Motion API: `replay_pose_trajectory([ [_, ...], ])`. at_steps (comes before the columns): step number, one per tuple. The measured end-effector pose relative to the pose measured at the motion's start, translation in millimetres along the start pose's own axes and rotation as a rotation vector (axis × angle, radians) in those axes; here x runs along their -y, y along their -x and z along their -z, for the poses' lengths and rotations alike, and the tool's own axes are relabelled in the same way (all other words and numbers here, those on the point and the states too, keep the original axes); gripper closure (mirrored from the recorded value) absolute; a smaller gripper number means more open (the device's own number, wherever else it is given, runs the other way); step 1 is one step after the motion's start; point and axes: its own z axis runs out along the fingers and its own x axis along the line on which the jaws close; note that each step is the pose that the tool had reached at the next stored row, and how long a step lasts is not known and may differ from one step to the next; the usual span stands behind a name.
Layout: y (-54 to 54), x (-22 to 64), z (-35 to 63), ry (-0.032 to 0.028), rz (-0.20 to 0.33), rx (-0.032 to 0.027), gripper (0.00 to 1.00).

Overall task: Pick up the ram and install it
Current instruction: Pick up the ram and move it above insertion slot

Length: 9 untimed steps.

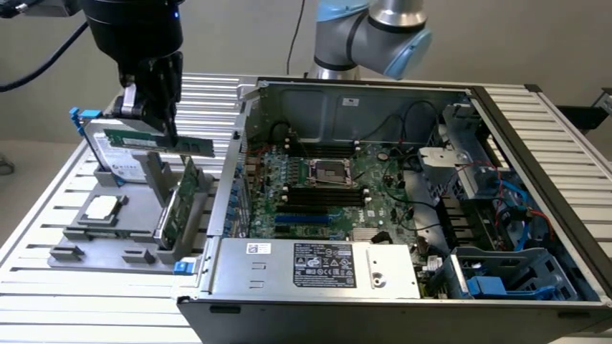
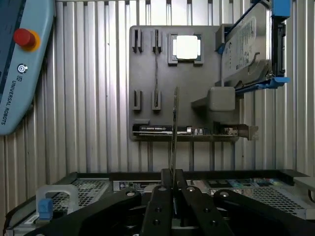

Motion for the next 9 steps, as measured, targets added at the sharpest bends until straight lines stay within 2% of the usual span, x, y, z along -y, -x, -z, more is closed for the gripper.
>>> replay_pose_trajectory([
  [9, 7.2, 24.3, 8.0, 0.0068, 0.000, -0.0002, 0.86],
])
